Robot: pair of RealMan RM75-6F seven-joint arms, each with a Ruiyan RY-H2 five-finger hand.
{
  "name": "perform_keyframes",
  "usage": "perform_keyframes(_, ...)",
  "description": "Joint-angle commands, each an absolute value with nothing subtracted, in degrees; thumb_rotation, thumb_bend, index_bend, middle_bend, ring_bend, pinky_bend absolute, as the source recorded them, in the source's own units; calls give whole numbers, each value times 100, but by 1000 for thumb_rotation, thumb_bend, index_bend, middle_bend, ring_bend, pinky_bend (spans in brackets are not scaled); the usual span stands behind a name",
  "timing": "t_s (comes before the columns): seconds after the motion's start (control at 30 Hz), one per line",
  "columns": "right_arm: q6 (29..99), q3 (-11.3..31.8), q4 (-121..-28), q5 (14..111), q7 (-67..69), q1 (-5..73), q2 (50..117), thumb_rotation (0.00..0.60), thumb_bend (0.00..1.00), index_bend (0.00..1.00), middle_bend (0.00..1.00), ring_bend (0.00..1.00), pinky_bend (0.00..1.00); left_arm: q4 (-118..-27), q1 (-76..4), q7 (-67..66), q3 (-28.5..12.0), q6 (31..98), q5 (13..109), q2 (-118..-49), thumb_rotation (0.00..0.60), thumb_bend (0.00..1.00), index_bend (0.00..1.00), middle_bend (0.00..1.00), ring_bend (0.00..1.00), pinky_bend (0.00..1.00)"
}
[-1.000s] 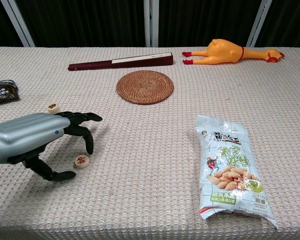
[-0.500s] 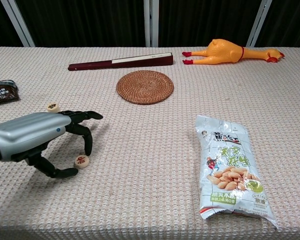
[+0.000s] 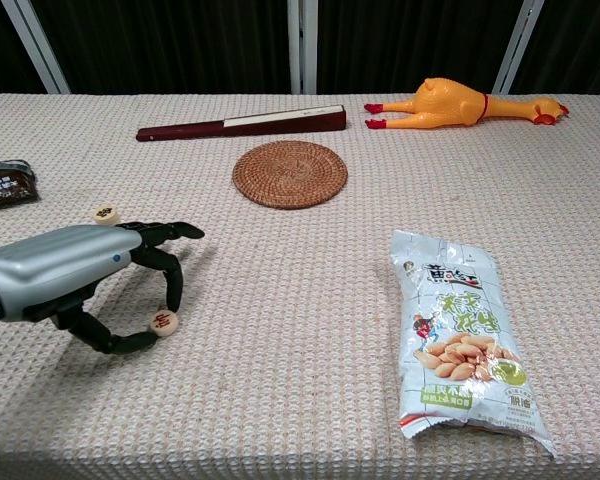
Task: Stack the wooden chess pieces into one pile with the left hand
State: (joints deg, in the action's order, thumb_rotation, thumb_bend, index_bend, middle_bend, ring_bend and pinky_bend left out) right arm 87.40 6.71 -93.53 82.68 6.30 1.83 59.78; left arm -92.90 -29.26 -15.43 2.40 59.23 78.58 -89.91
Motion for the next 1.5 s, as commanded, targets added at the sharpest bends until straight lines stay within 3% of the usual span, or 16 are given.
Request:
perform_keyframes(0.03, 8743, 670, -9351, 8270, 633, 181, 5978, 600, 246, 0, 0, 0, 0, -9308, -2911, -1531, 228, 5944, 7855, -8980, 600, 309, 489, 0, 0, 0)
perform_keyframes(0.3, 8743, 675, -9344, 8263, 631, 183, 5983, 600, 247, 0, 0, 0, 0, -9679, -2860, -1636, 107, 6203, 7938, -8627, 600, 310, 491, 0, 0, 0)
perform_keyframes(0.63, 8693, 672, -9362, 8245, 566, 207, 5999, 600, 246, 0, 0, 0, 0, -10047, -2911, -1653, -436, 6287, 7301, -7878, 600, 310, 490, 3, 0, 0)
perform_keyframes(0.87, 8650, 670, -9365, 8227, 495, 232, 6024, 600, 247, 0, 0, 0, 0, -9657, -3061, -1442, -700, 5977, 6728, -7859, 600, 310, 491, 15, 0, 0)
perform_keyframes(1.5, 8598, 665, -9368, 8202, 465, 256, 6024, 600, 246, 0, 0, 0, 0, -9061, -3274, -1196, -755, 5604, 6355, -8167, 600, 310, 490, 16, 0, 0)
